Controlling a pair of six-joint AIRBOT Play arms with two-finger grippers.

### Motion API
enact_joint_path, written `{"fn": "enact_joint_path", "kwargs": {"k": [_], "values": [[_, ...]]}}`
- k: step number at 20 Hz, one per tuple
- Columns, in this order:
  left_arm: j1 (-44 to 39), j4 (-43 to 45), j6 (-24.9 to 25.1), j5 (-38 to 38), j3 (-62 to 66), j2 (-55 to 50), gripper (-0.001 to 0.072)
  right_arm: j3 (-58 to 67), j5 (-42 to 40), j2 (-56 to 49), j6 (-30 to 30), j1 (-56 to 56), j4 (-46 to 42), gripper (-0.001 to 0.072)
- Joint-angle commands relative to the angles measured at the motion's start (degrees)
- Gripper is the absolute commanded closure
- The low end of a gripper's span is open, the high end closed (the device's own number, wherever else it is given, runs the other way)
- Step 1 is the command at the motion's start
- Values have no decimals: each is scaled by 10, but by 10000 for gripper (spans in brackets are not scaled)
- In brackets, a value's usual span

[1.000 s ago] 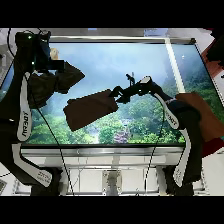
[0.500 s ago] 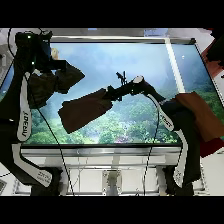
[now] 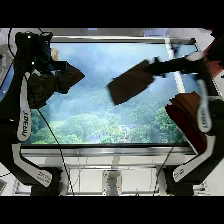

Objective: Fold the shirts.

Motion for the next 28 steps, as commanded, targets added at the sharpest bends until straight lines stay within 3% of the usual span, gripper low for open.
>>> {"fn": "enact_joint_path", "kwargs": {"k": [1,5,9,17,18,19,20,21,24,26,27,28], "values": [[0,-4,-6,3,0,0,3,2,58,88,43,-154,-69,690],[0,-38,-6,7,0,0,4,2,153,168,70,-313,-108,691],[-1,-64,-6,6,0,0,4,2,286,208,70,-419,-232,691],[-12,-96,-6,7,0,0,4,-117,299,222,81,-412,-460,687],[-12,-103,-6,6,0,0,3,-126,299,222,76,-404,-493,659],[-12,-105,-6,6,0,0,4,-127,299,222,71,-399,-504,498],[-12,-105,-6,5,0,0,4,-119,299,222,64,-400,-488,277],[-12,-105,-6,5,0,0,3,-103,298,222,65,-402,-455,214],[-12,-105,-6,2,0,0,3,-28,271,222,67,-400,-284,216],[-12,-120,-15,-14,0,0,3,-9,212,224,52,-381,-54,221],[-12,-140,-22,-28,0,0,3,-9,186,224,9,-356,41,236],[-12,-174,-25,-40,0,0,3,-9,160,224,-38,-316,81,236]]}}
